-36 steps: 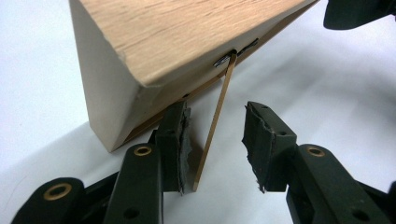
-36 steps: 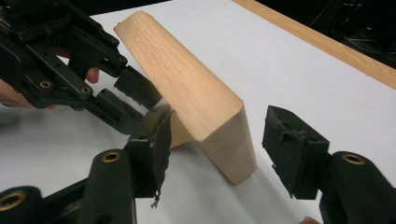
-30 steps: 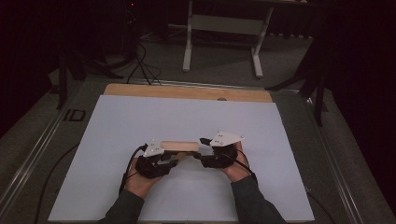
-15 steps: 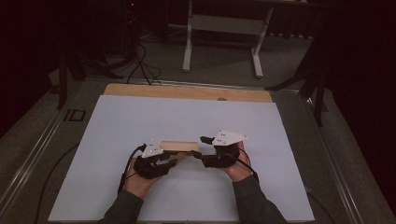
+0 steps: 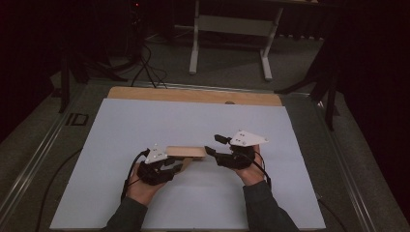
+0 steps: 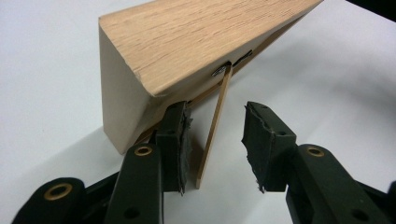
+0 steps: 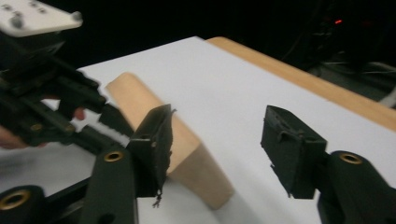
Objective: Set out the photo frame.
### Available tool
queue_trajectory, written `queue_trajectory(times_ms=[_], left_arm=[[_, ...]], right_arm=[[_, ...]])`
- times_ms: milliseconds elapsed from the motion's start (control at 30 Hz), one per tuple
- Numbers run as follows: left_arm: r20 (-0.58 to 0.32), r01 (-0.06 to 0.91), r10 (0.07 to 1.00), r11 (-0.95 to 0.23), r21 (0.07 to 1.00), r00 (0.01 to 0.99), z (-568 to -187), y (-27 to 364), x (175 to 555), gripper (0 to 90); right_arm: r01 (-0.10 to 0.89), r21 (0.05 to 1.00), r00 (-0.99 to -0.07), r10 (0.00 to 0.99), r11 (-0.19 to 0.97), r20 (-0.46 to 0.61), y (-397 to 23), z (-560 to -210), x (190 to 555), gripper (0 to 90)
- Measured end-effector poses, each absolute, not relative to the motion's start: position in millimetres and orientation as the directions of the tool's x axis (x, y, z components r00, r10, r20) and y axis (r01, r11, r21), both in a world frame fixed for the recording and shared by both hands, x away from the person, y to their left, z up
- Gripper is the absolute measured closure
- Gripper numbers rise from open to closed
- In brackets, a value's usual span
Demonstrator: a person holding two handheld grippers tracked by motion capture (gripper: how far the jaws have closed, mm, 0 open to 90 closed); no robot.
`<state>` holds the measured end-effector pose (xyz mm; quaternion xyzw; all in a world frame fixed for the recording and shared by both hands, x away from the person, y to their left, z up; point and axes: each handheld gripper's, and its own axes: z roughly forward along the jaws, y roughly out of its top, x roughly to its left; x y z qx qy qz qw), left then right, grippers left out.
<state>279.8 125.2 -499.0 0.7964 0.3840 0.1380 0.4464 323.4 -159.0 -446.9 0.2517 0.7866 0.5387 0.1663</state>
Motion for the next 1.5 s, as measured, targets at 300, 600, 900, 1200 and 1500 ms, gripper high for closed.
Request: queue_trajectory(times_ms=[300,600,900,1200,1500], left_arm=[[-0.126,0.488,0.734,-0.303,0.819,0.667,-497,125,279,62.1],[-0.120,0.488,0.734,-0.311,0.816,0.669,-495,126,279,65.7],[-0.114,0.482,0.729,-0.317,0.817,0.675,-493,125,278,70.4],[-0.088,0.482,0.745,-0.333,0.810,0.661,-492,123,278,79.0],[-0.094,0.492,0.772,-0.302,0.816,0.629,-491,127,282,88.3]], right_arm=[[0.234,0.942,-0.758,0.651,0.242,0.021,-165,-451,328,66.4],[0.254,0.931,-0.754,0.657,0.264,0.019,-152,-457,330,88.2],[0.271,0.925,-0.767,0.641,0.267,0.040,-142,-460,330,89.5],[0.282,0.918,-0.775,0.630,0.278,0.047,-136,-465,331,89.5],[0.279,0.917,-0.779,0.626,0.285,0.042,-135,-465,331,89.6]])
